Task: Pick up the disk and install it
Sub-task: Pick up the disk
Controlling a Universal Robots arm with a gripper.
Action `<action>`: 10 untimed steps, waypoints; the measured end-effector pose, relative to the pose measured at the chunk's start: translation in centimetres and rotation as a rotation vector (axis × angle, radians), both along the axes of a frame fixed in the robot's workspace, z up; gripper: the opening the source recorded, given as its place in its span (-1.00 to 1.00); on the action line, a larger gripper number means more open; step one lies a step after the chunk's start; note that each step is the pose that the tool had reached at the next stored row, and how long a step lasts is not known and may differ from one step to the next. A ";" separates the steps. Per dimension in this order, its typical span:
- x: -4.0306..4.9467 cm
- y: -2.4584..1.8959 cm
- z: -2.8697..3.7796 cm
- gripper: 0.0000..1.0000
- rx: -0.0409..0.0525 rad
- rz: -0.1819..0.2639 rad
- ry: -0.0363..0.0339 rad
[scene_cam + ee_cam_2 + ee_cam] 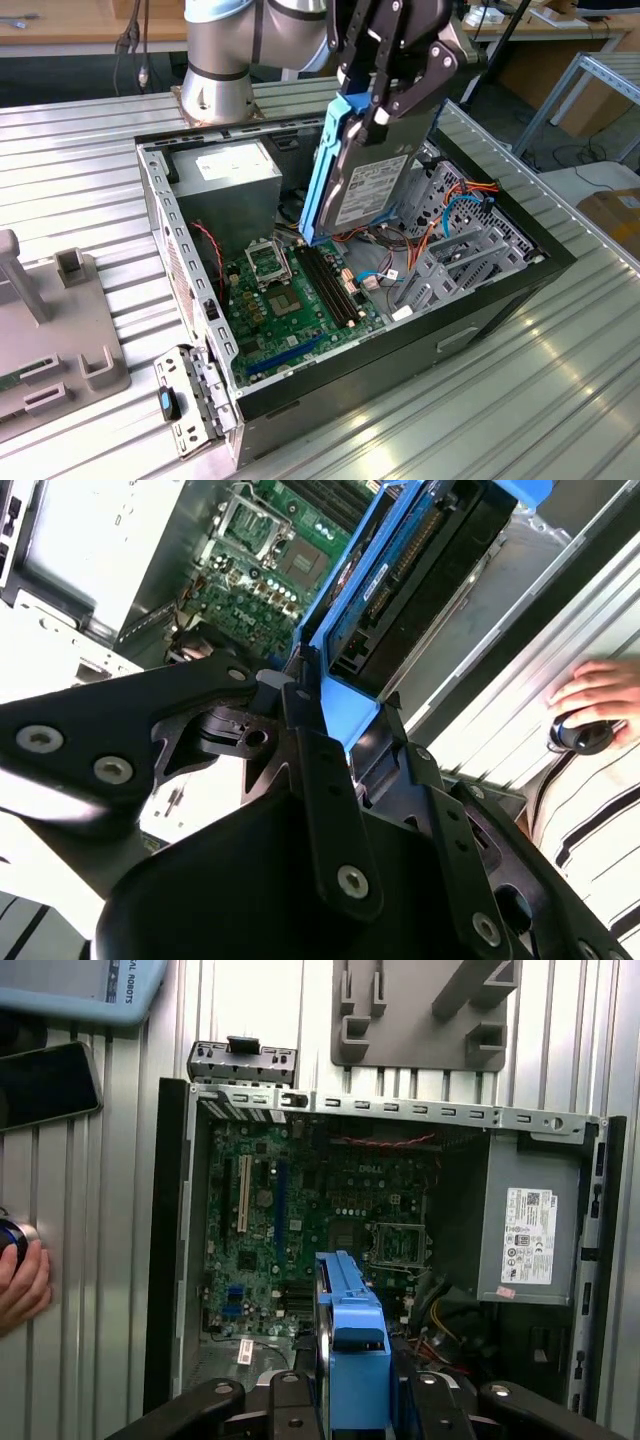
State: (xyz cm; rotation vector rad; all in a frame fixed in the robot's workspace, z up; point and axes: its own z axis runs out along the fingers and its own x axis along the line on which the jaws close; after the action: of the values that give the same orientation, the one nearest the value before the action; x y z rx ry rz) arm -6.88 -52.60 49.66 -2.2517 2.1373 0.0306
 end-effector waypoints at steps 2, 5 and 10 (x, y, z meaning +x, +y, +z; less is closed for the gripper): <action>0.81 0.03 0.00 -0.27 -0.0001 0.000 0.0000; 2.32 0.09 -0.02 -0.27 -0.0001 0.000 0.0000; 3.92 0.16 -0.05 -0.27 0.0000 0.000 0.0000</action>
State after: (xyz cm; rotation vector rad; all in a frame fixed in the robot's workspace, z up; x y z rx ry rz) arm -2.96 -52.44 49.61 -2.2520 2.1370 0.0306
